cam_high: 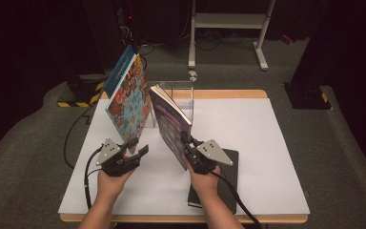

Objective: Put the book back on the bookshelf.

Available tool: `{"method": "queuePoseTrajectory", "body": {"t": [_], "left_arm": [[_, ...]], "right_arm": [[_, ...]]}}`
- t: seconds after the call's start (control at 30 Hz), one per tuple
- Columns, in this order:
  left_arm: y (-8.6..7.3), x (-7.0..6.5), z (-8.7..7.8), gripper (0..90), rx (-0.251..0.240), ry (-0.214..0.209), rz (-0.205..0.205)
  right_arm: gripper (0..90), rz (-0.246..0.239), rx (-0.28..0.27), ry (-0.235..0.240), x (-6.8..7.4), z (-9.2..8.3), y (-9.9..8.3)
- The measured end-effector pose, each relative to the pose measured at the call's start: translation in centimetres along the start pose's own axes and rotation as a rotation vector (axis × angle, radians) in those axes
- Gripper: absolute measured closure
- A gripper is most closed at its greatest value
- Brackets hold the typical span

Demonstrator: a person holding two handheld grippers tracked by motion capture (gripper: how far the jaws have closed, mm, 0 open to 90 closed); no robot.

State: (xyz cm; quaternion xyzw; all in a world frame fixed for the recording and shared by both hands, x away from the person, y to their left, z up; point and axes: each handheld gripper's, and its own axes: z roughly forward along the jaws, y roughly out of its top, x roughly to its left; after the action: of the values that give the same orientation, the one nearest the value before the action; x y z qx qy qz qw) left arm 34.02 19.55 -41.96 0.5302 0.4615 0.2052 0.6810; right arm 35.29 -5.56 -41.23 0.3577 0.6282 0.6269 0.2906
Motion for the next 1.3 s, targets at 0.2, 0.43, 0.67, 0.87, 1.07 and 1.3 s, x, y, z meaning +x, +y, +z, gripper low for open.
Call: {"method": "queuePoseTrajectory", "body": {"t": [0.2, 0.43, 0.67, 0.87, 1.07, 1.3], "left_arm": [[0.6, -1.7, 0.7, 40.6, 0.001, -0.037, -0.013], [1.8, -4.5, 2.0, 34.5, -0.013, -0.105, 0.000], [2.5, -6.7, 3.3, 31.3, -0.018, -0.149, 0.011], [1.9, -7.7, 4.0, 28.4, 0.010, -0.178, 0.010], [1.6, -8.5, 4.4, 27.6, 0.015, -0.179, 0.014], [1.4, -8.9, 4.7, 24.9, 0.002, -0.133, 0.026]], "right_arm": [[79.5, -0.001, 0.000, 0.022, 0.4, -0.1, -0.2], [75.5, -0.009, 0.029, 0.032, 0.5, -0.3, -0.2], [72.3, 0.001, 0.082, 0.047, 0.3, -1.1, -0.9], [73.0, -0.001, 0.112, 0.069, 0.6, -1.5, -1.5], [73.8, 0.014, 0.136, 0.091, 0.8, -1.7, -1.9], [70.1, 0.010, 0.219, 0.117, 0.5, -1.8, -2.4]]}}
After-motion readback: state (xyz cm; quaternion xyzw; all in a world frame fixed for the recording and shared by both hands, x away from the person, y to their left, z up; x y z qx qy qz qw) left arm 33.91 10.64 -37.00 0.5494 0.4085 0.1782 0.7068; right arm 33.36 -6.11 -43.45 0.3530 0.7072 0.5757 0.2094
